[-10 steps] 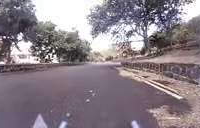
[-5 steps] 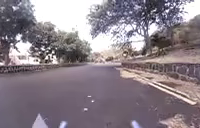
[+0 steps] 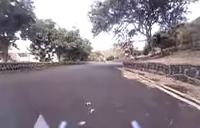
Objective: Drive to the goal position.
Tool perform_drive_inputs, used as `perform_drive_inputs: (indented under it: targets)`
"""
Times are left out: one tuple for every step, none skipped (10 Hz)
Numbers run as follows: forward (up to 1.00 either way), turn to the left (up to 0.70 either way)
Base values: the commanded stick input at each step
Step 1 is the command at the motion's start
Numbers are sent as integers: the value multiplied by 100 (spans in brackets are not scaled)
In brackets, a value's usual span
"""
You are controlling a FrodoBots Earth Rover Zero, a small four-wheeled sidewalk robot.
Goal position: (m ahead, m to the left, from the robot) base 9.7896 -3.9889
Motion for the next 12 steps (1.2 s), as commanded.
perform_drive_inputs:
  targets:
    - [70, 0]
    - [70, 0]
    - [70, 0]
    - [70, 0]
    - [70, 0]
    - [70, 0]
    - [70, 0]
    - [70, 0]
    - [69, 0]
    - [51, 0]
    - [50, 0]
    - [50, 0]
